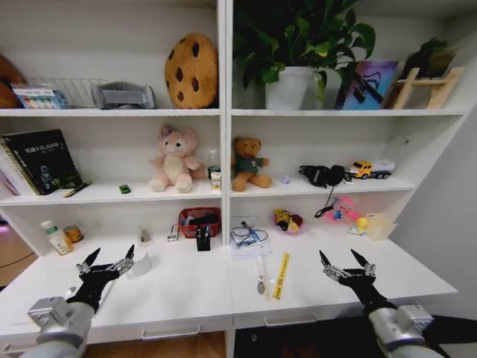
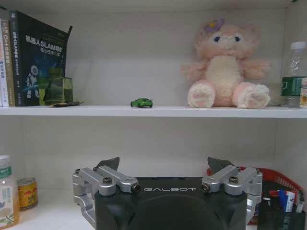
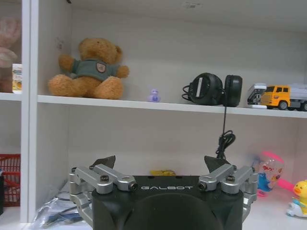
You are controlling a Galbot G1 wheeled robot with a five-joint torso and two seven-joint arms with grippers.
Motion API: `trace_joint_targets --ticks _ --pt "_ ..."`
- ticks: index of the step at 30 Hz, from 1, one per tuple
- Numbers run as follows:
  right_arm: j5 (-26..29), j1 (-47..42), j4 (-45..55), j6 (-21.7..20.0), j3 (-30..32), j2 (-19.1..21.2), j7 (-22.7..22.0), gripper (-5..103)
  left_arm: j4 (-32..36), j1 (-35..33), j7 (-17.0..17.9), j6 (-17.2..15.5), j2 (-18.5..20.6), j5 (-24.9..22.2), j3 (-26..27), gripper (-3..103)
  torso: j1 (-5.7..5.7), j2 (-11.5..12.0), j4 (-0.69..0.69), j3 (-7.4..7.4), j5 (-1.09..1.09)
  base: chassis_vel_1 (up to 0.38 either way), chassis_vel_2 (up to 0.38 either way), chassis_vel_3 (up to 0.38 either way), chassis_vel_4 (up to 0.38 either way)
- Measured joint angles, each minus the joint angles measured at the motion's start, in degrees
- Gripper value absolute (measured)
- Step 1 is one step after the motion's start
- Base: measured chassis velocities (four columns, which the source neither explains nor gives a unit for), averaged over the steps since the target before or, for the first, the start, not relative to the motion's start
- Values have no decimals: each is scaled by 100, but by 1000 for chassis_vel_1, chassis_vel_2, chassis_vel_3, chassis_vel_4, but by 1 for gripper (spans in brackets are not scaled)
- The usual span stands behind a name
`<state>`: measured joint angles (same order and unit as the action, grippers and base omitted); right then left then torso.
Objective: Organize the objects on the table.
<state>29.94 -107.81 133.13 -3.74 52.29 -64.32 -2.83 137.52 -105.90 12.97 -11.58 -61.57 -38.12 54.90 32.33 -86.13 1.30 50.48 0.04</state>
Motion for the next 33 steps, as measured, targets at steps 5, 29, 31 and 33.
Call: trace_joint_targets --ticks 5,29,31,33 --pt "0 1 -3 2 -1 0 1 100 0 0 1 0 0 0 0 100 0 0 -1 0 -5 241 248 -248 -224" --pt "0 4 -6 7 -4 1 5 100 0 0 2 0 0 0 0 100 1 0 0 0 -5 331 347 -343 -334" --pt "0 3 -6 7 -3 1 5 100 -1 0 2 0 0 0 0 100 0 -1 0 -1 -8 269 264 -241 -258" --pt "0 3 -6 8 -4 1 5 100 -1 0 2 0 0 0 1 100 0 -1 -2 0 -5 114 67 -132 -132"
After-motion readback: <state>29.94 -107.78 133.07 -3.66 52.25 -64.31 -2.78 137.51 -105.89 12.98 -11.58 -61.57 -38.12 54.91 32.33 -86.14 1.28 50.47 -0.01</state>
